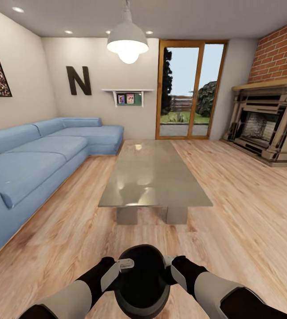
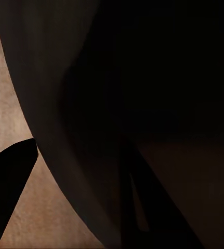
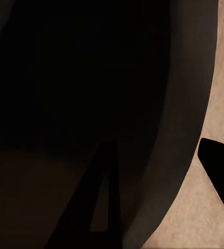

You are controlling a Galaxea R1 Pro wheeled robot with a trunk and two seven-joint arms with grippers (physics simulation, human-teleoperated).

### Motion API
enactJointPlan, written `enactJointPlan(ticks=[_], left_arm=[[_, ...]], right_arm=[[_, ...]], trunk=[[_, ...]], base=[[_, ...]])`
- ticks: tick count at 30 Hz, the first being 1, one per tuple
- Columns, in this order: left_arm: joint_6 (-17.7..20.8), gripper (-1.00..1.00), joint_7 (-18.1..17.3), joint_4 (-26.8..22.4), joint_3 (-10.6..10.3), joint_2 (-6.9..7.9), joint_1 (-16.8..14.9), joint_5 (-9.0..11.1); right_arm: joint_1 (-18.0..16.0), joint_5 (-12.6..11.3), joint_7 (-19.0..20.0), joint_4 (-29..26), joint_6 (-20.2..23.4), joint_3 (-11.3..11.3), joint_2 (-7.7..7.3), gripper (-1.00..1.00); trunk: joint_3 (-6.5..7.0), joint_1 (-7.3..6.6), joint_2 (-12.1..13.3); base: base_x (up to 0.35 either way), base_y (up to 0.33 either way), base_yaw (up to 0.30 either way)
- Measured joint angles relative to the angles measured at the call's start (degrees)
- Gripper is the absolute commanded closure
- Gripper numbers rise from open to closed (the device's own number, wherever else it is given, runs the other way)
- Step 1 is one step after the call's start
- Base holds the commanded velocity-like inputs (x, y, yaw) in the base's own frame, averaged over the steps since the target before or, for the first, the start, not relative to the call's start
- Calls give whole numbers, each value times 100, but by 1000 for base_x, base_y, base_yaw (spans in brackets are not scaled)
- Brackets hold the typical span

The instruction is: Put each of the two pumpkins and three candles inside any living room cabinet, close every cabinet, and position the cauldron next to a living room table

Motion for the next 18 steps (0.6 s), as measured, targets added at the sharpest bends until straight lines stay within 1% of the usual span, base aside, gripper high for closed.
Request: enactJointPlan(ticks=[4,6,9,15,18], left_arm=[[1,100,1,1,0,0,-2,-5],[1,100,1,2,0,0,-2,-3],[0,100,0,3,1,-1,-3,3],[0,100,0,2,0,-1,-4,-1],[-3,100,-1,1,0,-1,-3,4]], right_arm=[[1,-2,-6,-1,0,-9,0,100],[0,-4,-4,7,-2,-11,0,100],[1,-3,-3,8,-2,-18,-1,100],[1,-2,-4,-1,1,-9,-1,100],[1,-5,-19,-6,2,-8,0,100]], trunk=[[0,0,0],[0,0,0],[0,-2,0],[0,-3,0],[0,-1,0]], base=[[7,-13,175],[123,-2,69],[259,-22,16],[315,-93,2],[146,-53,0]])
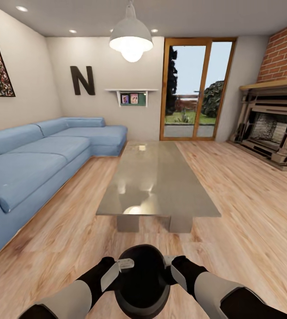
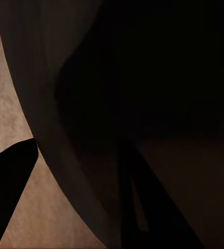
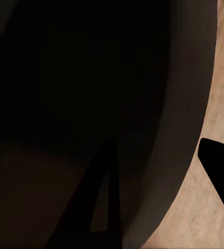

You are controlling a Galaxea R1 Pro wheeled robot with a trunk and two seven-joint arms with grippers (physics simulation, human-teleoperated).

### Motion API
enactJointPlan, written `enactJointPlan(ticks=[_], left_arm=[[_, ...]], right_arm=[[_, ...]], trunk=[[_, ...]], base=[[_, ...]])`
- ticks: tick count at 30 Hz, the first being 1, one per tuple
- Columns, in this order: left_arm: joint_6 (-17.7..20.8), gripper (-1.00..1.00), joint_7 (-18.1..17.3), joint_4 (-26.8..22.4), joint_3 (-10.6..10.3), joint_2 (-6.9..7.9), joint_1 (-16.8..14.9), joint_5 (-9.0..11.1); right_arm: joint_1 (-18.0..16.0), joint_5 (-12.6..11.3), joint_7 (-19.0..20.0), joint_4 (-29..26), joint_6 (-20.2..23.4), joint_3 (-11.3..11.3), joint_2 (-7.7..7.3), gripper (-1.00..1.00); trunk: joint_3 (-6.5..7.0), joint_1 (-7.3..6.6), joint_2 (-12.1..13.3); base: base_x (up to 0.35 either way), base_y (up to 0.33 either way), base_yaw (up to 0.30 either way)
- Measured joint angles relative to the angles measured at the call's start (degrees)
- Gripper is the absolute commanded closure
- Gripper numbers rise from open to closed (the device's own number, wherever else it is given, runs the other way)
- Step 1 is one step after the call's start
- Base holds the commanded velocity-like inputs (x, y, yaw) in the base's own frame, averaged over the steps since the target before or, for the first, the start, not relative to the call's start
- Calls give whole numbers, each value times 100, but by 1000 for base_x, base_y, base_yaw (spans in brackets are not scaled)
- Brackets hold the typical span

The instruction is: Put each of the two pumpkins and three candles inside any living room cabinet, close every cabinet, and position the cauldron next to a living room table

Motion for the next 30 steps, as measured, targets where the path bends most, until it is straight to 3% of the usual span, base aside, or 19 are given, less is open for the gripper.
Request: enactJointPlan(ticks=[30], left_arm=[[3,100,2,2,-4,0,0,-14]], right_arm=[[-2,-24,42,114,-243,28,0,100]], trunk=[[-9,2,1]], base=[[5,-2,0]])
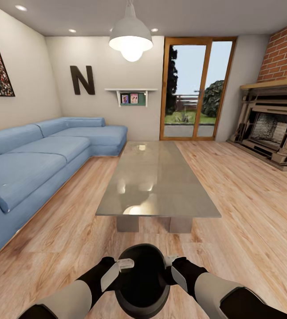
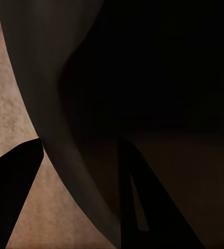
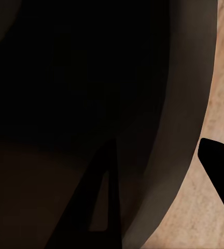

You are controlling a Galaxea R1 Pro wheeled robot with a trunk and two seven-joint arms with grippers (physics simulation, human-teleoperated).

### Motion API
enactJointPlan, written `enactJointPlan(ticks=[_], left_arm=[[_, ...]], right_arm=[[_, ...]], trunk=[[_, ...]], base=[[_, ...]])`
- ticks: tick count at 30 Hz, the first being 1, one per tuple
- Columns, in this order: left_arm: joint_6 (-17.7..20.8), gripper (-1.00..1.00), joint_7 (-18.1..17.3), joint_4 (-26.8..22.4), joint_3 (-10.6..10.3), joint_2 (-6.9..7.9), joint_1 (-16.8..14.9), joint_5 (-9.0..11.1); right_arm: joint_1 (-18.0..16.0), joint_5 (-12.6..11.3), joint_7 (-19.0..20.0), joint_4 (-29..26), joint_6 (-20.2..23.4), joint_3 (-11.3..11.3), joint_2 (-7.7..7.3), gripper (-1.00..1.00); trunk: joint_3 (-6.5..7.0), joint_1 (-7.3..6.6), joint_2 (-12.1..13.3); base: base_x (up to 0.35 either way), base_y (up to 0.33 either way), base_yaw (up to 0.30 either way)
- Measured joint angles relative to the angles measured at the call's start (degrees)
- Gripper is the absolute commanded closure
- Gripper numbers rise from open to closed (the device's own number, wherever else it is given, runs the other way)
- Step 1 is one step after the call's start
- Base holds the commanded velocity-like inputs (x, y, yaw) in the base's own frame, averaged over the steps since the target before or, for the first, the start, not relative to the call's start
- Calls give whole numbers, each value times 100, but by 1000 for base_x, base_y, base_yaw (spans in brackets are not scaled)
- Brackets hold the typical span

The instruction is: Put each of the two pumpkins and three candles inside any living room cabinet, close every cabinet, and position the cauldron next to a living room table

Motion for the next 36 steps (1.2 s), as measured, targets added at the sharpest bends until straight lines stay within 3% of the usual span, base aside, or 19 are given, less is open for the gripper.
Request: enactJointPlan(ticks=[15,19,24,36], left_arm=[[0,100,0,0,1,0,0,-2],[-1,100,-1,2,-1,0,1,18],[0,100,-1,-2,-11,0,0,-15],[0,100,-1,2,-8,0,-1,-2]], right_arm=[[1,0,-2,-3,0,3,0,100],[1,-4,5,39,0,-52,0,100],[1,1,-6,-32,0,45,0,100],[2,-12,-35,-14,4,-28,0,100]], trunk=[[-132,0,0],[-168,-3,0],[-213,-3,0],[-323,-2,0]], base=[[4,0,0],[214,-57,0],[272,-133,0],[65,-40,-43]])
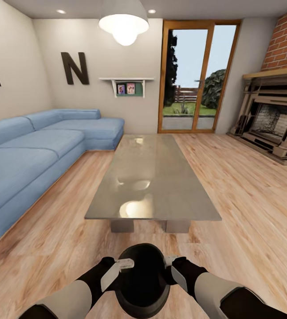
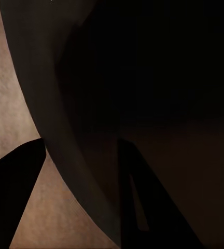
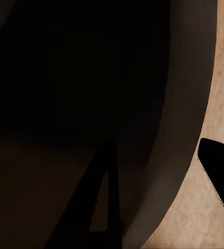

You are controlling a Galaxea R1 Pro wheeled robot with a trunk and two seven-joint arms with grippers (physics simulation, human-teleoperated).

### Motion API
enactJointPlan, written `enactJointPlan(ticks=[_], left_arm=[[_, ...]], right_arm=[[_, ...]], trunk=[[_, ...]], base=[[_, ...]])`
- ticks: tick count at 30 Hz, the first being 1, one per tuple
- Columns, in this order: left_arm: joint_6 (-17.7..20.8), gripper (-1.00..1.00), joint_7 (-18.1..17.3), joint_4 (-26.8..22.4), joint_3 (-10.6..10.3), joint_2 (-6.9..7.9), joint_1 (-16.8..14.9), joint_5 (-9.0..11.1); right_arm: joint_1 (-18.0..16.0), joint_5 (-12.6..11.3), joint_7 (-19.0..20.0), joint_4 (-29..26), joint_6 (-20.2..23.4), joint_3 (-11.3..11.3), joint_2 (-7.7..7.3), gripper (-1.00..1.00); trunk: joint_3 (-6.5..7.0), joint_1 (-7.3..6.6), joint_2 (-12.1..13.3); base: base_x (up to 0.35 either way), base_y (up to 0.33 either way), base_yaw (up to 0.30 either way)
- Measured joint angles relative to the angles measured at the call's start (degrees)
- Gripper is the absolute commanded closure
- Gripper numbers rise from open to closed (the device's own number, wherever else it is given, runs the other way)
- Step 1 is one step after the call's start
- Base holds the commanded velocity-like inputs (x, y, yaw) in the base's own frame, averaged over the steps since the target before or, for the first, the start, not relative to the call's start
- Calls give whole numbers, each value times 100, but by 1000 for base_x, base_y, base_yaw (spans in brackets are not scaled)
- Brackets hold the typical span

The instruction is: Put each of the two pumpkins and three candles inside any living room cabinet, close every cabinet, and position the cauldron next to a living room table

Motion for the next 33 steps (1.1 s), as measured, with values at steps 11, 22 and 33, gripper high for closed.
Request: enactJointPlan(ticks=[11,22,33], left_arm=[[-3,100,0,-1,0,0,0,11],[-4,100,0,-3,-2,0,2,-2],[-6,100,1,-3,-1,0,4,-3]], right_arm=[[1,-8,-32,-44,2,15,0,100],[-1,-4,-33,-63,1,50,1,100],[-1,-5,-33,-57,1,41,1,100]], trunk=[[-100,2,0],[-201,2,0],[-291,2,0]], base=[[81,-55,-100],[0,0,-70],[0,0,-1]])
